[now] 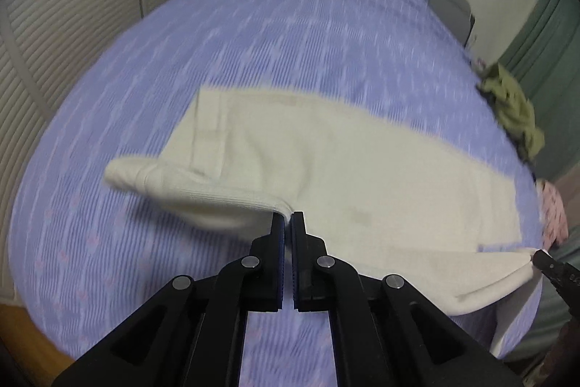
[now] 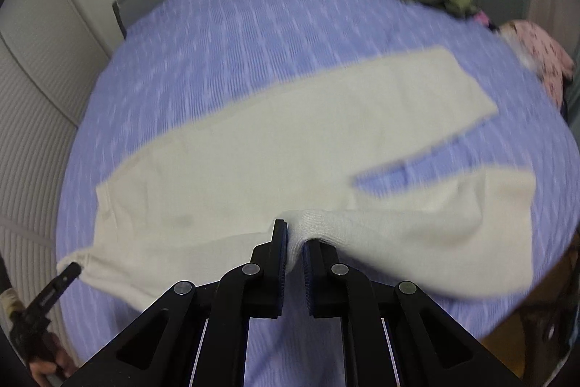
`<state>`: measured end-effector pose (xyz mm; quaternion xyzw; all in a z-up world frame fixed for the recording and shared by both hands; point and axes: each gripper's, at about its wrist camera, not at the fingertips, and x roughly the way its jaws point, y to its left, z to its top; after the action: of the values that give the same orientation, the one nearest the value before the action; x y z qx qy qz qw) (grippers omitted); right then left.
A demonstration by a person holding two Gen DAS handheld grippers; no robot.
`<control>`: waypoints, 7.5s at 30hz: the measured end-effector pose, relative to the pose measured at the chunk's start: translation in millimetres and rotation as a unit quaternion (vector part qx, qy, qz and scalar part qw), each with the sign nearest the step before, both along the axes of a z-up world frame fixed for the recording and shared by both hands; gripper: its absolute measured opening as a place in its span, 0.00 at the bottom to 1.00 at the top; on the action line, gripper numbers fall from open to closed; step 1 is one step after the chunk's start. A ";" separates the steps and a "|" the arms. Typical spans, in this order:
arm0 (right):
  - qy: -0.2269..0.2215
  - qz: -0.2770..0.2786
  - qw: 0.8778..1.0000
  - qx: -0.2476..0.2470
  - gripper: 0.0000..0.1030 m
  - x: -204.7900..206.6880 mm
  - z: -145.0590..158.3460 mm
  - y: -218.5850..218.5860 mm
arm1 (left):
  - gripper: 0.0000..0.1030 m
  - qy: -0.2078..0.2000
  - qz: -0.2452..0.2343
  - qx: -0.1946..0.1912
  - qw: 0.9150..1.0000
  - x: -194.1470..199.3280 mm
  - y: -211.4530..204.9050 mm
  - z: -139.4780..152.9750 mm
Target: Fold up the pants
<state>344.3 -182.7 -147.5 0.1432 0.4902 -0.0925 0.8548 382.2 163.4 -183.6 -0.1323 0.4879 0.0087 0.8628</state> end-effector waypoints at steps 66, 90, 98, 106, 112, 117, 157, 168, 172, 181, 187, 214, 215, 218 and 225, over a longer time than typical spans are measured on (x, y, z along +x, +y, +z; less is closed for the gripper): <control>0.078 0.058 0.995 0.029 0.64 -74.6 -14.2 -163.5 | 0.88 0.020 -0.235 0.085 0.968 -72.5 -280.4 20.5; 0.194 0.267 0.942 -0.050 0.64 -55.0 -168.0 -168.3 | 0.88 0.172 -0.111 0.123 0.971 -125.2 -356.0 -74.7; 0.233 0.256 0.934 -0.090 0.18 -45.7 -201.8 -164.9 | 0.88 0.170 -0.119 0.122 0.971 -116.3 -348.8 -81.3; 0.125 0.174 0.972 -0.099 0.09 -24.6 -108.1 -232.4 | 0.88 0.139 -0.106 0.096 0.980 -87.4 -358.4 -59.1; 0.039 0.123 0.982 -0.138 0.09 56.7 -43.1 -294.2 | 0.88 0.108 -0.097 0.093 0.985 -42.1 -384.7 -35.4; -0.002 0.100 0.978 -0.184 0.08 139.7 -25.3 -330.4 | 0.88 0.081 -0.115 0.107 0.984 6.1 -427.9 -22.3; 0.008 0.191 0.981 -0.042 0.72 94.9 -24.5 -16.5 | 0.91 -0.031 -0.152 0.142 0.978 15.6 -134.9 33.1; 0.014 0.194 0.981 0.007 0.72 135.0 -49.7 182.3 | 0.90 -0.035 -0.182 0.063 0.981 99.6 70.4 -1.5; 0.028 0.199 0.980 0.012 0.72 162.3 -64.9 227.9 | 0.87 -0.009 -0.186 -0.001 0.982 151.6 107.9 -27.7; 0.069 0.196 0.978 0.007 0.72 202.9 -98.4 273.0 | 0.56 0.087 -0.161 -0.071 0.980 227.0 135.7 -108.8; 0.090 0.184 0.979 0.006 0.72 203.7 -111.0 266.8 | 0.47 0.118 -0.161 -0.062 0.978 241.7 122.6 -134.8; 0.054 0.165 0.984 -0.025 0.72 185.3 -88.6 248.3 | 0.15 0.040 -0.075 0.009 0.996 227.1 120.1 -93.4; 0.054 0.163 0.985 -0.024 0.72 183.5 -89.7 246.6 | 0.23 0.037 -0.064 0.014 0.997 223.1 125.3 -88.1; 0.064 0.156 0.985 -0.017 0.72 183.3 -94.8 245.6 | 0.54 0.007 -0.051 0.064 0.997 204.6 138.6 -64.4; 0.049 0.183 0.982 -0.021 0.72 153.2 -91.6 241.8 | 0.56 0.045 -0.099 0.056 0.992 155.9 130.9 -70.6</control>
<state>497.5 59.1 -239.2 0.0284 0.5476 0.0488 0.8348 538.1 294.3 -254.2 -0.0339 0.5358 -0.0436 0.8425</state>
